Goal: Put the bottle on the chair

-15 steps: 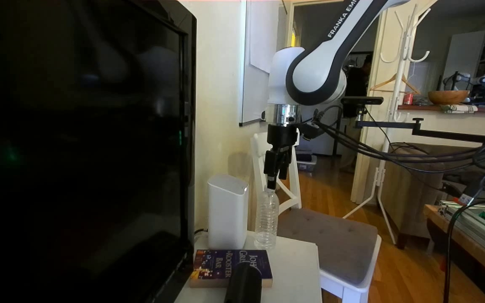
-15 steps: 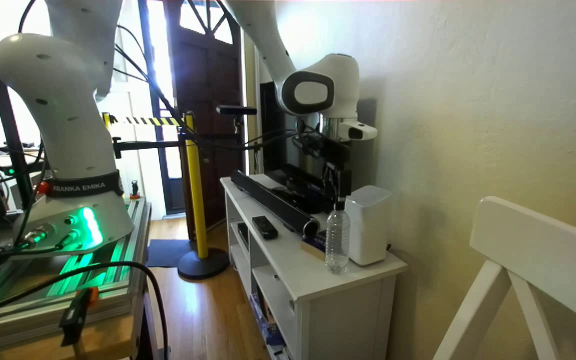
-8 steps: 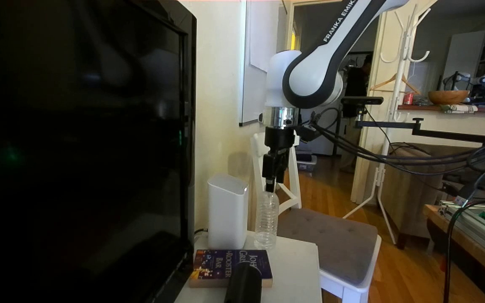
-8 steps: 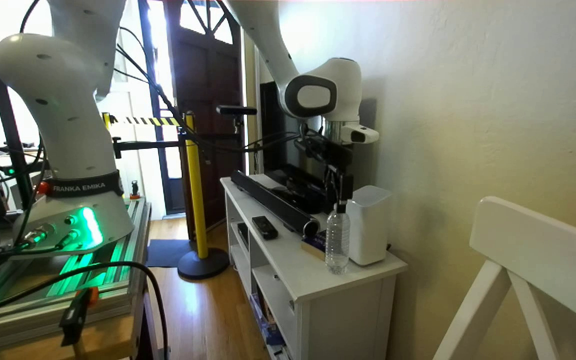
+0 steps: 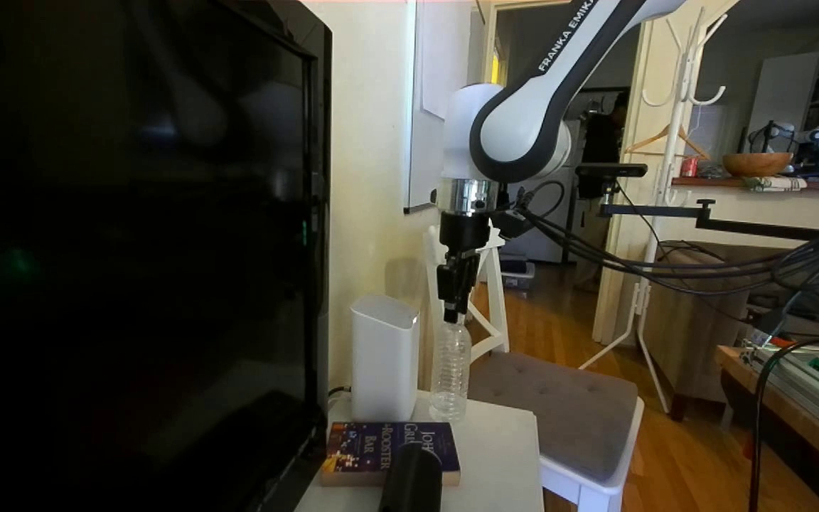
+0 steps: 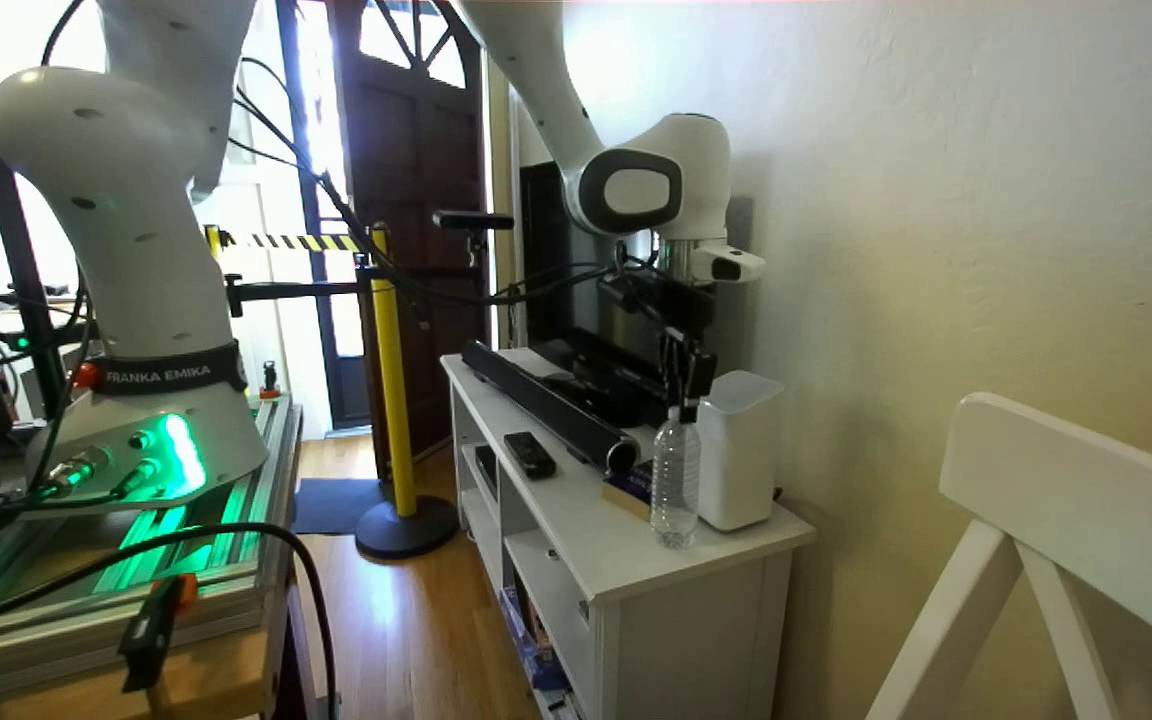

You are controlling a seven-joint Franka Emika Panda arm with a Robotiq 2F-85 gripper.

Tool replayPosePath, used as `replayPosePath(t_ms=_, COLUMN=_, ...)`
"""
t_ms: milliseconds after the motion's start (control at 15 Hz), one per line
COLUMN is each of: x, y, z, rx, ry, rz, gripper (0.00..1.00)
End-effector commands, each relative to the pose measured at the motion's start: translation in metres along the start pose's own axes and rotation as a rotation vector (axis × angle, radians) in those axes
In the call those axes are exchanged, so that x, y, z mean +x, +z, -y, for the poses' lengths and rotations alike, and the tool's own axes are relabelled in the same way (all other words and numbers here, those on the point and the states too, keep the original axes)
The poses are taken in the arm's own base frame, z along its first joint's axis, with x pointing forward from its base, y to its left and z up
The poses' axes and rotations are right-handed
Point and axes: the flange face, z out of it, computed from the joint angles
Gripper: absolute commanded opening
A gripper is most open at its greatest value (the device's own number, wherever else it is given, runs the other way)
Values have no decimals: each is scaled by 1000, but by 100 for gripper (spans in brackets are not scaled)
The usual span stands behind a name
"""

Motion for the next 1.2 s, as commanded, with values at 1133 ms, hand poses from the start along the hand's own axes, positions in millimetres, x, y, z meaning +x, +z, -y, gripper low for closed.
replayPosePath(t_ms=1133, x=-98, y=29, z=-155, rx=-25, ry=507, rz=306, gripper=8)
